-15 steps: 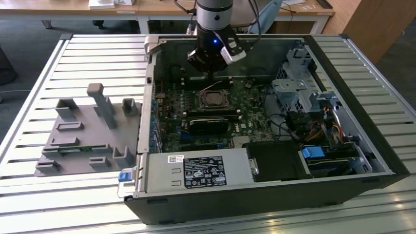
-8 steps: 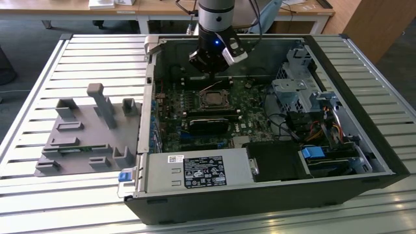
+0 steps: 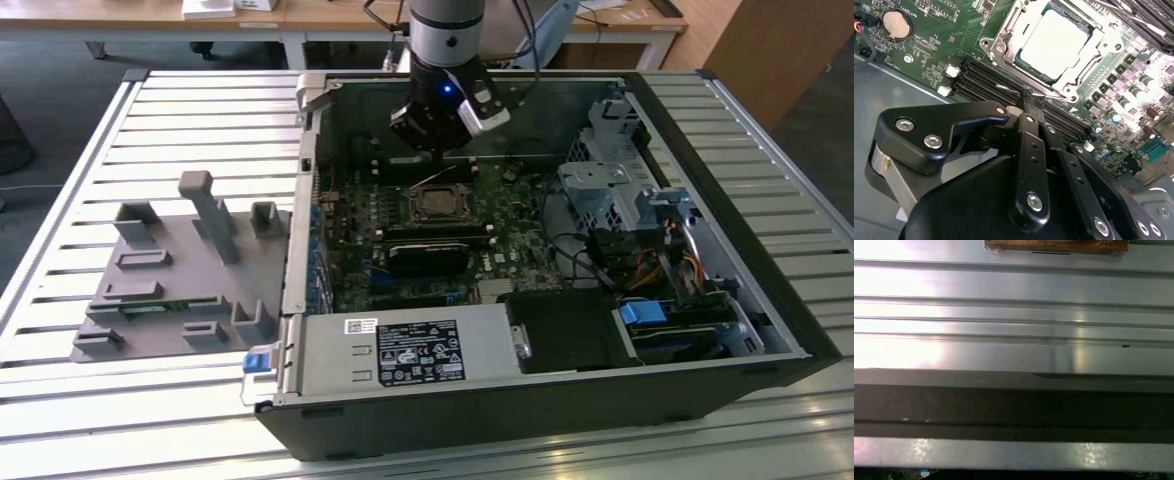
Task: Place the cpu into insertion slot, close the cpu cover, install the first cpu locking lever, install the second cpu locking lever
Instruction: 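Install the first cpu locking lever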
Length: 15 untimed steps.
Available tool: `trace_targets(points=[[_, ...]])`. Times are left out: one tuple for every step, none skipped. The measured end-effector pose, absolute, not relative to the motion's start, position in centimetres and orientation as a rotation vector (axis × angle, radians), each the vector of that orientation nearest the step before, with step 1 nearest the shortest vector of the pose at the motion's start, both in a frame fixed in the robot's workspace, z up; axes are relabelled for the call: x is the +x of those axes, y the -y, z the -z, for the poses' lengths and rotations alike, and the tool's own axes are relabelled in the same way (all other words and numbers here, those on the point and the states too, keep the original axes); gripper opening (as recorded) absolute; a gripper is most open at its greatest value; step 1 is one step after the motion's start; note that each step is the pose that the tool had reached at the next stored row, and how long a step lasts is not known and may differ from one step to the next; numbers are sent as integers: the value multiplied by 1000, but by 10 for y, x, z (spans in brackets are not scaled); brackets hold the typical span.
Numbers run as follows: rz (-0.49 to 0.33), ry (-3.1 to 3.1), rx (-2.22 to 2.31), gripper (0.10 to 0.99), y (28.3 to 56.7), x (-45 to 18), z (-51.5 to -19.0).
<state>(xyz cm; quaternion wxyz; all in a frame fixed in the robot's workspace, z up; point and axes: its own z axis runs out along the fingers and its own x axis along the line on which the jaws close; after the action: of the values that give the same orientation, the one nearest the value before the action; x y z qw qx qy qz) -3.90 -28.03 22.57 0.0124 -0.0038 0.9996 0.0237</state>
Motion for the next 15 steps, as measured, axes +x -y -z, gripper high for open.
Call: trace_targets(points=[[-74, -3116, -12, 106, 280, -39, -225], [-74, -3116, -12, 106, 280, -38, -225], [-74, -3116, -12, 106, 280, -38, -225], [-74, -3116, -12, 106, 280, -38, -225], [-74, -3116, -12, 106, 280, -37, -225], [-74, -3116, -12, 106, 280, -37, -225], [-74, -3116, -12, 106, 280, -36, -224], [-74, -3116, -12, 106, 280, -35, -224], [-74, -3116, -12, 106, 280, -35, -224], [-74, -3116, -12, 106, 280, -34, -224], [-74, -3116, -12, 106, 280, -33, -223], [-74, -3116, -12, 106, 280, -32, -223], [-74, -3116, -12, 106, 280, -32, -223], [-74, -3116, -12, 106, 280, -31, -222], [-74, -3116, -11, 106, 280, -31, -222]])
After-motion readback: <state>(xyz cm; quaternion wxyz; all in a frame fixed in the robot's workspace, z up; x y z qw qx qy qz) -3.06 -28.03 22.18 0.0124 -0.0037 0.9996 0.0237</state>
